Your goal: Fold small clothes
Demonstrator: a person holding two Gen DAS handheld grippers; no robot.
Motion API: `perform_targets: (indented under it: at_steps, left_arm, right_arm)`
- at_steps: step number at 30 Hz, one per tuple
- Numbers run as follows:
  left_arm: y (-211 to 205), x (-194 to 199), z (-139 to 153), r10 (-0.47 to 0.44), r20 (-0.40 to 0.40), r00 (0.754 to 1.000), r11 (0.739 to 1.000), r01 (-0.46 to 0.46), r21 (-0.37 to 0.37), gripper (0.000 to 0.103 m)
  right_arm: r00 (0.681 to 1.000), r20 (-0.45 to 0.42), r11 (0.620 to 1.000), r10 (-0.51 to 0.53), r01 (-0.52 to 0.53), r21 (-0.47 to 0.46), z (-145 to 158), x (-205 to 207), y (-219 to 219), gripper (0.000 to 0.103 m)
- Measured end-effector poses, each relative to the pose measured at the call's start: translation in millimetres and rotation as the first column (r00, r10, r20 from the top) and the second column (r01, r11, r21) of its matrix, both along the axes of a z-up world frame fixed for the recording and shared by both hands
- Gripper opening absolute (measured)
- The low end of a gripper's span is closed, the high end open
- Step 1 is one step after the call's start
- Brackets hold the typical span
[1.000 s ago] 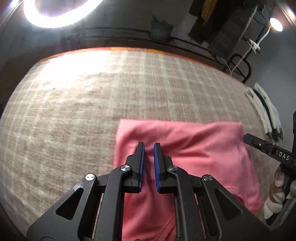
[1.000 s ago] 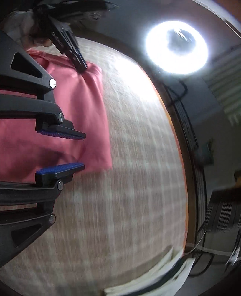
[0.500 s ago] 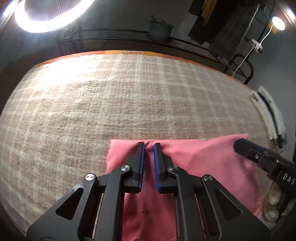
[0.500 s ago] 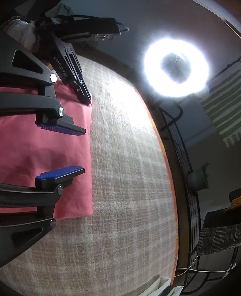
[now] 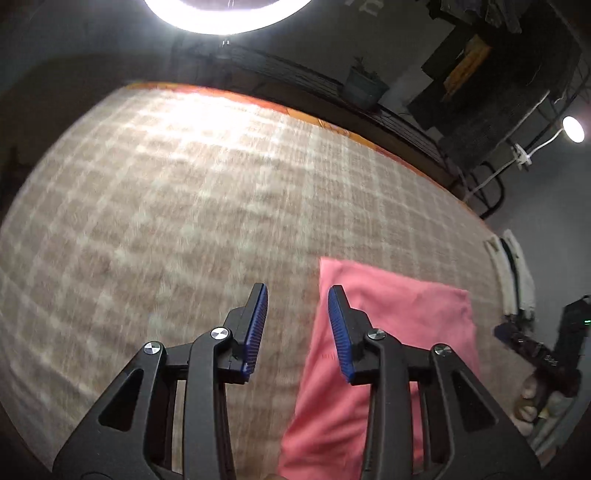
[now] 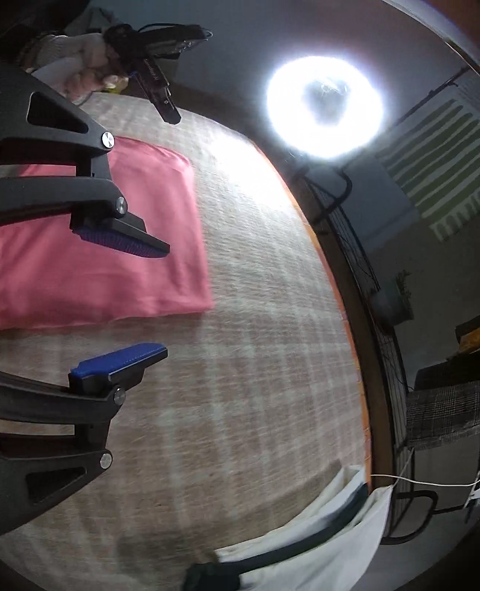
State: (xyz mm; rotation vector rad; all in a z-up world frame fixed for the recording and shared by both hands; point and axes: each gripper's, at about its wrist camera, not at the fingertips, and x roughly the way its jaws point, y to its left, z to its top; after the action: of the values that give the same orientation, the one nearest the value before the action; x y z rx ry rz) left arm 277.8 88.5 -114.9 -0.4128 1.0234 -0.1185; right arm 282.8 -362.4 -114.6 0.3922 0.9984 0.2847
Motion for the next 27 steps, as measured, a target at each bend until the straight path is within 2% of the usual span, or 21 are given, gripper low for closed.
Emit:
perform_targets:
  at_steps: [2,6,8,12,16,22,23,27]
  left_arm:
    - [7.1,-15.2,-9.6,-0.017,-0.052,0.999,0.996,0.012,-0.083,0.043]
    - [17.5,-33.9,-30.7,-0.027,-0.141,0.990,0.968,-0.009,-0.251,0.043]
    - [19.3,-38.8,-40.4,-0.021,-0.174,0.984,0.956,-0.032,-0.292,0.043]
    - [19.5,-42.4,-47.9,-0.003,-0.192,0.981,0.940,-0.063,-0.334,0.043]
    - [10.3,-32.2,-52.2,-0.040,-0.197,0.980,0.924,-0.039,-0.381,0.043]
    - [-9.7,-16.3,-50.5,-0.058,-0.183,0.981,0.922,-0.018,-0.387,0.043]
    - [-10.6,-15.0,-50.1,-0.058,-0.181,0.982,0.923,-0.017,-0.384,0.043]
    - [-23.6,-6.8,-47.4,-0.061,-0.167,0.984,0.935,-0.003,-0.354,0.043]
  right_arm:
    - [0.999,-0.037,0.998,0.000,0.002,0.057,-8.6,-13.0,-12.7,0.053]
    - [0.994,-0.110,0.978,-0.027,0.049,0.205,-30.0,-39.4,-37.3,0.051]
    - [0.990,-0.141,0.958,-0.027,0.066,0.278,-42.4,-48.3,-44.8,0.048]
    - [0.990,-0.140,0.939,-0.023,0.070,0.337,-51.6,-52.6,-52.0,0.047]
    - [0.989,-0.146,0.915,0.007,0.053,0.401,-60.0,-48.2,-47.8,0.044]
    - [0.991,-0.127,0.896,0.051,0.011,0.444,-67.2,-33.4,-31.6,0.041]
    - [0.990,-0.126,0.897,0.060,0.002,0.442,-68.1,-30.7,-26.9,0.038]
    - [0.990,-0.117,0.902,0.079,-0.021,0.431,-68.2,-23.5,-14.4,0.037]
